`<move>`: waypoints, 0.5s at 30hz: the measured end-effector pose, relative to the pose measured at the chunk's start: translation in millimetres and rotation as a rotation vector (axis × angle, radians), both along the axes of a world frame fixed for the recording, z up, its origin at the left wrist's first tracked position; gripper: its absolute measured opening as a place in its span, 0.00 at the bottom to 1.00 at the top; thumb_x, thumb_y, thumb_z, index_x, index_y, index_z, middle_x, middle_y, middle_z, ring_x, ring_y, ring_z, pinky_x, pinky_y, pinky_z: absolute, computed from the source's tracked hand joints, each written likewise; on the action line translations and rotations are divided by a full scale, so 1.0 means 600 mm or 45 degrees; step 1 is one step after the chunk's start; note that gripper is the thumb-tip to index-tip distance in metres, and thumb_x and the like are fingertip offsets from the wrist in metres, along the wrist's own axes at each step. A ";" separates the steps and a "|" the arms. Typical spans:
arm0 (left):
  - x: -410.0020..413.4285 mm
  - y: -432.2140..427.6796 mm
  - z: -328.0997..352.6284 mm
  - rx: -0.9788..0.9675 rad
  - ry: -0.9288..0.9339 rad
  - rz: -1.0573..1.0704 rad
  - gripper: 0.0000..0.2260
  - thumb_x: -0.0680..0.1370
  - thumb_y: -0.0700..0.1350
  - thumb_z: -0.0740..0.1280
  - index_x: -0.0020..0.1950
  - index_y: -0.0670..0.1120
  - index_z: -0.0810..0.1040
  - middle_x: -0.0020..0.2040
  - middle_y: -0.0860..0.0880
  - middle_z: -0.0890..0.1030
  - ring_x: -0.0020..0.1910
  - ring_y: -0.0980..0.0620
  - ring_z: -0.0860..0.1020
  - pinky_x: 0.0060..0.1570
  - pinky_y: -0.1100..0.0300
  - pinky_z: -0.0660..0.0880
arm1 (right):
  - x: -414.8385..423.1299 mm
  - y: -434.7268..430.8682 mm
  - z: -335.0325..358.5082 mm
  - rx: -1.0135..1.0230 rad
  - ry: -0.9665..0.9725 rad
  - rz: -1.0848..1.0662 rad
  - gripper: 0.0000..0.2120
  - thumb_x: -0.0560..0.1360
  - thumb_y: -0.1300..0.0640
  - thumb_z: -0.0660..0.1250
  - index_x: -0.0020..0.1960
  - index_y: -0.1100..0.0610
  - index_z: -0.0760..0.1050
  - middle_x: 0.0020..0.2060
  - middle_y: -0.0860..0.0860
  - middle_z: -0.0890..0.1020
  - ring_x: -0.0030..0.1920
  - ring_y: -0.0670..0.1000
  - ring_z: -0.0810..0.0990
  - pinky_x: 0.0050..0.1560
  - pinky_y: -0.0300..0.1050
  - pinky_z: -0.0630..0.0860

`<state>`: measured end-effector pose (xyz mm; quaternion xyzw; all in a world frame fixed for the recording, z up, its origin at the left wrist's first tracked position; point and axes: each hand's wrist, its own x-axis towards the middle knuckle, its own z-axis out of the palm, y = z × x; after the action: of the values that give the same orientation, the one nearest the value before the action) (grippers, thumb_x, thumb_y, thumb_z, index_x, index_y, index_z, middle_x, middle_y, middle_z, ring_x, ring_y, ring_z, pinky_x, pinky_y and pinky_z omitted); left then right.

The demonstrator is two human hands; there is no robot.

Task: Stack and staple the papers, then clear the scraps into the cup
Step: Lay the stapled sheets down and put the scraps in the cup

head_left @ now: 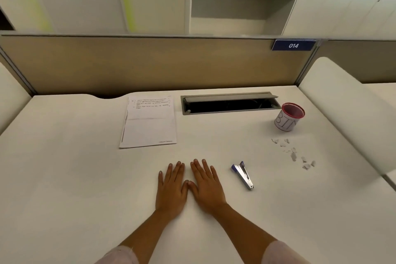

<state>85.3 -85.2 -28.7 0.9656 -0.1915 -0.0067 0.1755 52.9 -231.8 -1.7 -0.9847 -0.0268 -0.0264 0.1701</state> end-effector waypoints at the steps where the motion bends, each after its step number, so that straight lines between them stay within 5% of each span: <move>1: -0.004 -0.016 0.001 0.006 0.011 -0.006 0.27 0.80 0.58 0.42 0.77 0.49 0.54 0.77 0.51 0.58 0.76 0.50 0.51 0.72 0.51 0.39 | -0.002 -0.013 0.008 -0.020 -0.014 0.002 0.30 0.80 0.40 0.40 0.77 0.52 0.48 0.77 0.46 0.49 0.76 0.48 0.40 0.73 0.44 0.34; 5: -0.022 -0.100 0.008 0.029 0.068 -0.036 0.29 0.80 0.59 0.37 0.76 0.48 0.56 0.76 0.49 0.61 0.76 0.47 0.55 0.71 0.49 0.39 | -0.014 -0.084 0.039 -0.016 -0.063 -0.030 0.26 0.82 0.46 0.48 0.77 0.51 0.47 0.77 0.45 0.48 0.76 0.46 0.37 0.74 0.45 0.35; 15: -0.039 -0.258 0.025 0.100 0.121 -0.027 0.27 0.81 0.54 0.36 0.73 0.48 0.63 0.72 0.48 0.69 0.70 0.45 0.68 0.69 0.43 0.48 | -0.052 -0.324 0.065 0.020 -0.065 -0.332 0.26 0.81 0.46 0.49 0.77 0.52 0.50 0.77 0.46 0.52 0.77 0.48 0.43 0.76 0.48 0.44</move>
<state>61.7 -240.2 -13.7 0.9683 -0.1928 -0.0619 0.1464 21.7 -426.1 37.1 -0.9775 0.0975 -0.0735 0.1720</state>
